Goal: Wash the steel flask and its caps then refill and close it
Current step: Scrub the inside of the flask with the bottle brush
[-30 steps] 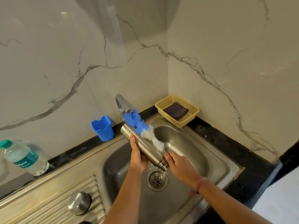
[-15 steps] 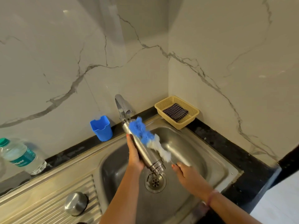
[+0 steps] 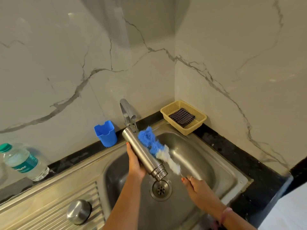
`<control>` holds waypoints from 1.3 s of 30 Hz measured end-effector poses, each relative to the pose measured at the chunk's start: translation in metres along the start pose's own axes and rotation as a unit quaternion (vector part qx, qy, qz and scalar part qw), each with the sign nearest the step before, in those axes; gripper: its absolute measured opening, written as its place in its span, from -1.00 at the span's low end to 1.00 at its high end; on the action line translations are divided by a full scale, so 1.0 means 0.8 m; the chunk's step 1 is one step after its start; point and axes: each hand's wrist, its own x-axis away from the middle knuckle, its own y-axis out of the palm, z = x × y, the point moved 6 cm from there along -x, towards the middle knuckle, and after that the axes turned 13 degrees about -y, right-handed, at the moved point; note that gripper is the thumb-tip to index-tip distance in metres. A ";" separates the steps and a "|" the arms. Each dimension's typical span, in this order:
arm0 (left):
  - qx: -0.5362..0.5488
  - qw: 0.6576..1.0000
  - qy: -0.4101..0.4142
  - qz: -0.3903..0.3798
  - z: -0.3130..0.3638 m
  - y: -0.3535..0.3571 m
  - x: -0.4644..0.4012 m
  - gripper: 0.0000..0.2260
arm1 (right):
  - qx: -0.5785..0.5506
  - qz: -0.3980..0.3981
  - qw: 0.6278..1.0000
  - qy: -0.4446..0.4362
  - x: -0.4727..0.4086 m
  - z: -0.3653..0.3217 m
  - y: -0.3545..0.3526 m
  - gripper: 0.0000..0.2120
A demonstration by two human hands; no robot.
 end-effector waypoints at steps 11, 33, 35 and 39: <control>0.016 0.999 -0.039 -0.003 -0.029 0.014 0.008 -0.38 | 0.034 0.049 0.998 0.004 -0.046 -0.023 -0.011 -0.66; 0.126 0.991 0.022 0.026 0.022 0.007 0.007 -0.15 | 0.039 -0.024 0.998 0.037 0.044 0.029 0.000 -0.69; 0.134 0.990 0.030 0.012 0.022 0.016 0.012 -0.29 | 0.042 -0.015 0.999 0.018 0.031 0.019 -0.004 -0.71; 0.100 0.995 0.030 0.004 0.013 0.024 0.013 -0.25 | 0.076 0.016 0.996 -0.036 -0.019 -0.014 -0.009 -0.68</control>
